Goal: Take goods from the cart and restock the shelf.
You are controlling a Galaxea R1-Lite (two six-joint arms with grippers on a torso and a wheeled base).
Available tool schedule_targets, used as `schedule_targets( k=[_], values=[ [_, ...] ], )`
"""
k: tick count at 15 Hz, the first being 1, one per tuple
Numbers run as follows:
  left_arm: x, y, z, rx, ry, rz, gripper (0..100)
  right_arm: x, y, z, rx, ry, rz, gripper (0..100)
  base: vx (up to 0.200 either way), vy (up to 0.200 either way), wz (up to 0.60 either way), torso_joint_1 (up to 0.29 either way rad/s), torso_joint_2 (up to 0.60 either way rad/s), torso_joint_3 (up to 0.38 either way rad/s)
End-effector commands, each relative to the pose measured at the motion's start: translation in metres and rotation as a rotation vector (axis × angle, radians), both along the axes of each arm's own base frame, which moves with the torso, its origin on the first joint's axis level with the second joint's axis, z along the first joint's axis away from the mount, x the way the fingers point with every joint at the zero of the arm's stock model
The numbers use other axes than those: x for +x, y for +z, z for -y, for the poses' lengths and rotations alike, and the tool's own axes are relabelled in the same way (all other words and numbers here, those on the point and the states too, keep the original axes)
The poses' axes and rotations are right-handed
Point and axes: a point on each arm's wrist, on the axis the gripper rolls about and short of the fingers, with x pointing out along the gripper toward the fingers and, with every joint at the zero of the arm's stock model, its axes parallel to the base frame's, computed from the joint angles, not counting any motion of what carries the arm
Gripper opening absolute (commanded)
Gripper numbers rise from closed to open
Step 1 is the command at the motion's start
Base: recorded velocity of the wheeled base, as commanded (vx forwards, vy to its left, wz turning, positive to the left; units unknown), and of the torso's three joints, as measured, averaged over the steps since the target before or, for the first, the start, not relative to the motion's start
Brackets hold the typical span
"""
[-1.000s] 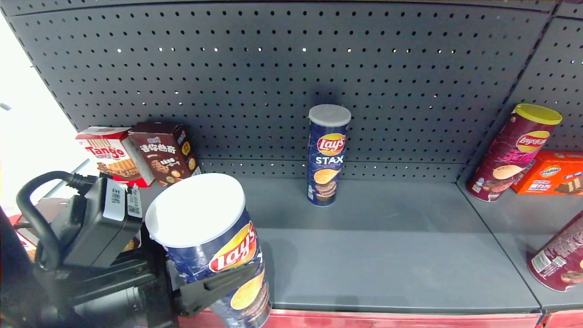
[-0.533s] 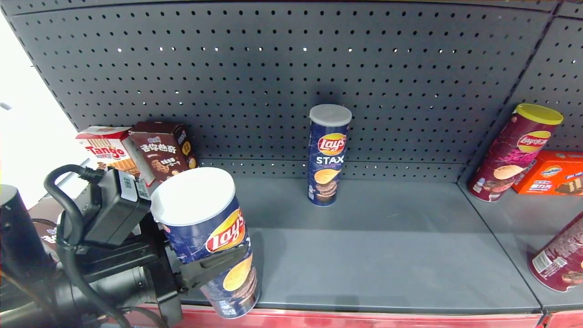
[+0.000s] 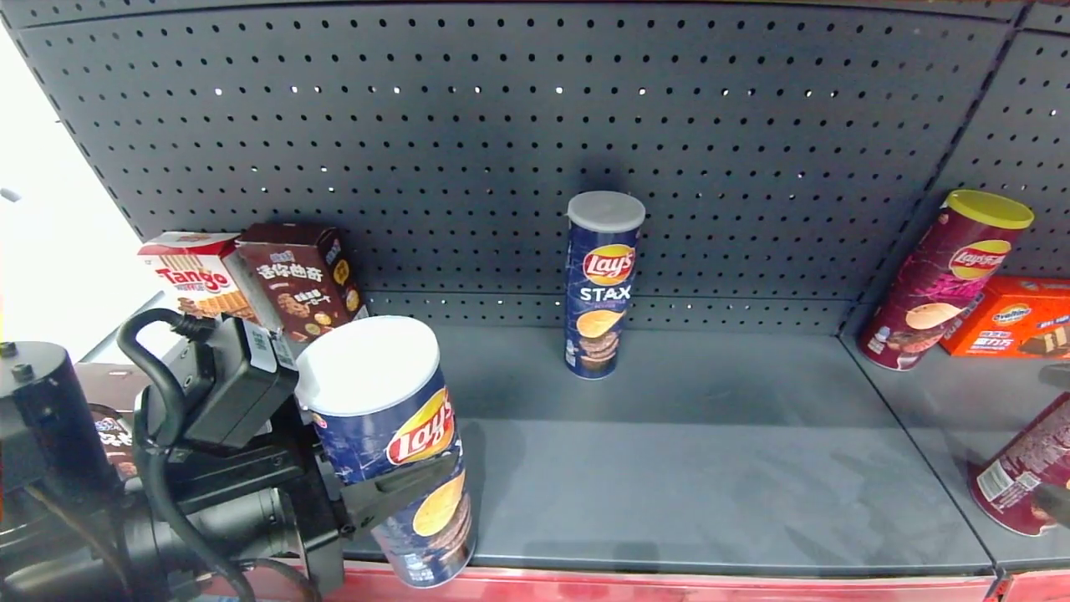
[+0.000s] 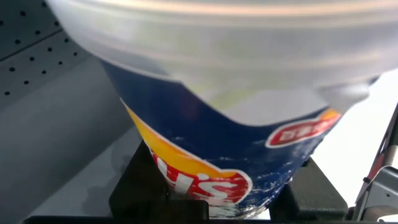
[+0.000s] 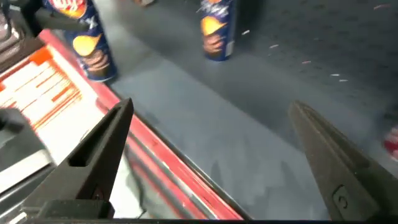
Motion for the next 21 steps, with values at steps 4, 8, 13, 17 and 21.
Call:
schedule_targets(
  k=[4,8,13,17,21],
  values=[
    [0.0,-0.002,0.0,0.005,0.0,-0.008,0,0.044,-0.007,-0.037,-0.062,0.069,-0.094,100,0.0,0.0,0.0,0.0,0.0,0.0],
    [0.0,-0.003,0.0,0.005,0.0,-0.01,0,0.066,-0.01,-0.051,-0.088,0.014,-0.108,100,0.0,0.0,0.0,0.0,0.0,0.0],
    [0.002,-0.002,0.001,0.001,-0.009,-0.009,0,0.109,-0.005,-0.081,-0.076,0.013,-0.083,100,0.0,0.0,0.0,0.0,0.0,0.0],
    [0.005,0.004,-0.001,-0.01,0.005,0.007,0,0.146,-0.003,-0.101,-0.055,-0.008,-0.051,100,0.0,0.0,0.0,0.0,0.0,0.0],
    [0.011,0.016,0.0,-0.045,0.01,0.028,0,0.18,-0.009,-0.104,-0.056,-0.056,-0.051,100,0.0,0.0,0.0,0.0,0.0,0.0]
  ],
)
